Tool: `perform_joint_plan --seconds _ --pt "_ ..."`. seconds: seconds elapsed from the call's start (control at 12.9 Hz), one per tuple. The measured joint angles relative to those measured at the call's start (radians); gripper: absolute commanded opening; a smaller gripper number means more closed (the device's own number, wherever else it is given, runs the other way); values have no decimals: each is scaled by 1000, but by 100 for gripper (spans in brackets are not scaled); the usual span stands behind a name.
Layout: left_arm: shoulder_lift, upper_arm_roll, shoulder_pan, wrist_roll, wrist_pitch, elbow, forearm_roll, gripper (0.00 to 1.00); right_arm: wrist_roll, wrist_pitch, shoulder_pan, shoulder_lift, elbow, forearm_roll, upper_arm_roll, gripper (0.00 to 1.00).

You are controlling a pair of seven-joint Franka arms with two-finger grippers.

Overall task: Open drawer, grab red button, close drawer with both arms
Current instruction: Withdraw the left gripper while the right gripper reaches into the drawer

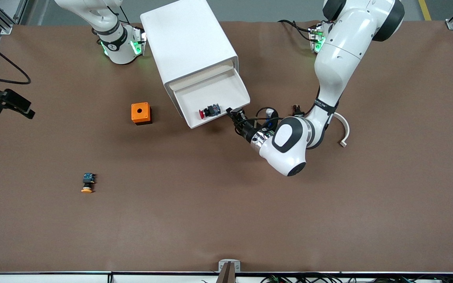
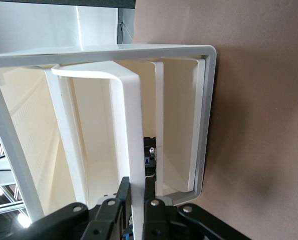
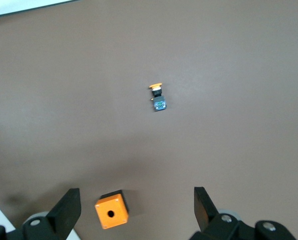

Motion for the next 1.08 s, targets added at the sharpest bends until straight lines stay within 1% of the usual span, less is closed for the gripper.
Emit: perform_joint_plan --seconds 0.08,0.15,0.23,0.54,0.7,0.85,1.08 --pt "0 0 1 2 1 2 0 80 77 -2 8 9 -2 0 25 100" --pt "0 0 3 5 1 6 0 97 162 -3 12 20 -4 0 58 100" --pt "0 0 6 5 1 10 0 99 249 -3 16 32 -6 0 93 100" --pt "-1 11 11 14 1 57 0 99 576 -14 25 82 -9 0 217 100" --pt "-8 64 13 77 0 97 5 99 766 -16 31 109 -12 0 287 100" --pt "-30 130 26 144 -3 113 25 99 978 -12 36 148 -15 0 375 100" --pt "-73 201 67 246 -7 119 59 99 1178 15 43 195 -29 0 487 100"
